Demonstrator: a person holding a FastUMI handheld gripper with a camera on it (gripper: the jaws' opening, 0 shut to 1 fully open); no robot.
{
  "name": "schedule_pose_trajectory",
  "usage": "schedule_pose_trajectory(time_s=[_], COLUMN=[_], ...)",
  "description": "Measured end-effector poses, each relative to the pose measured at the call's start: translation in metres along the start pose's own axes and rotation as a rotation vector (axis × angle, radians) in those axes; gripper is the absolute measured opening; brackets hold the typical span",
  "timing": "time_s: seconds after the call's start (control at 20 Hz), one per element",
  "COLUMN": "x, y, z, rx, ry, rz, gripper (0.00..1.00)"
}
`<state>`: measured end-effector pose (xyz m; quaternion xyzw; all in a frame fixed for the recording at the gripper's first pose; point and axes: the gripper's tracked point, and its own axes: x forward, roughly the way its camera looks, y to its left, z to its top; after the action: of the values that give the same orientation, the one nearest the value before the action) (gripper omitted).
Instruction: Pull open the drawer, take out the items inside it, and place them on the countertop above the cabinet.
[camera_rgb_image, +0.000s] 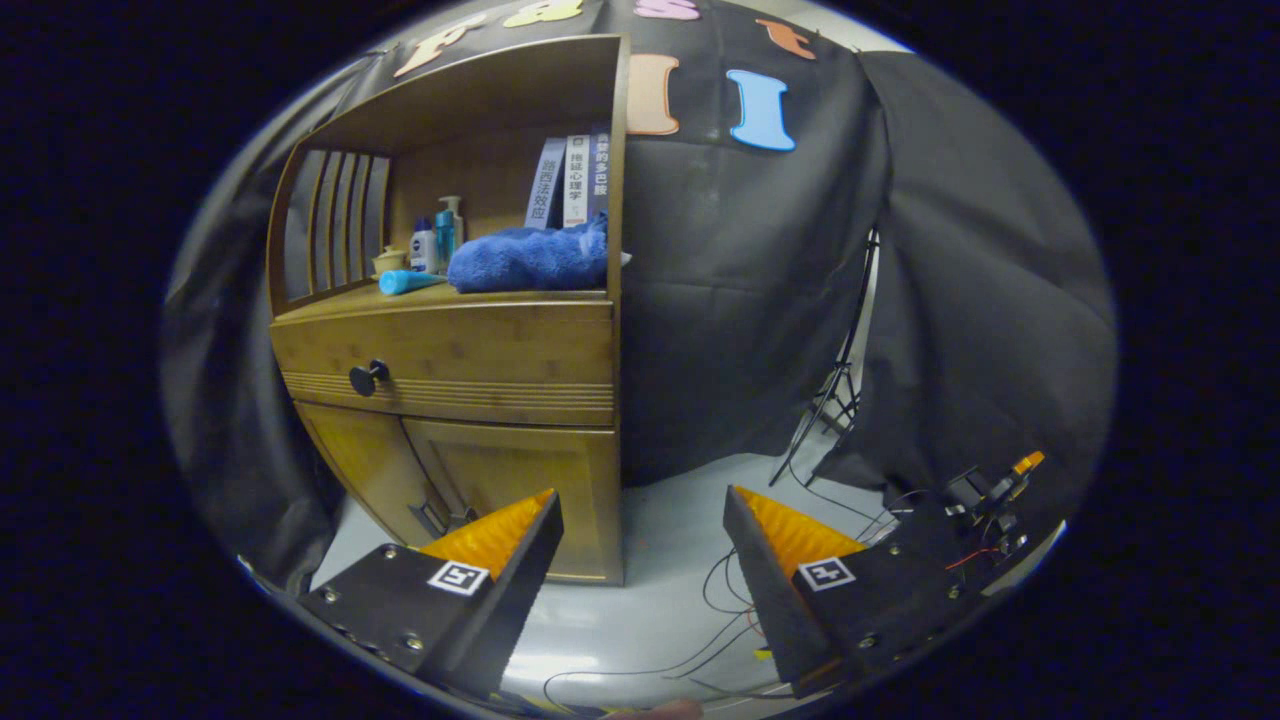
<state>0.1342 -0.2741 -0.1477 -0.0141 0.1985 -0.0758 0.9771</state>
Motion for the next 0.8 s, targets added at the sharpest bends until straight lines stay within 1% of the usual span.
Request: schedule_pose_trajectory(time_s=[0.15,0.25,0.45,0.6,0.8], x=[0.002,0.002,-0.002,-0.005,-0.004], y=[-0.012,-0.017,-0.018,-0.019,-0.018], z=[-0.002,-0.006,0.000,0.006,0.005], rx=[0.020,0.021,0.017,0.038,0.052], ry=[-0.026,-0.019,-0.038,-0.066,-0.068], rz=[0.003,0.006,0.026,0.042,0.050], gripper=[0.97,0.97,0.97,0.97,0.97])
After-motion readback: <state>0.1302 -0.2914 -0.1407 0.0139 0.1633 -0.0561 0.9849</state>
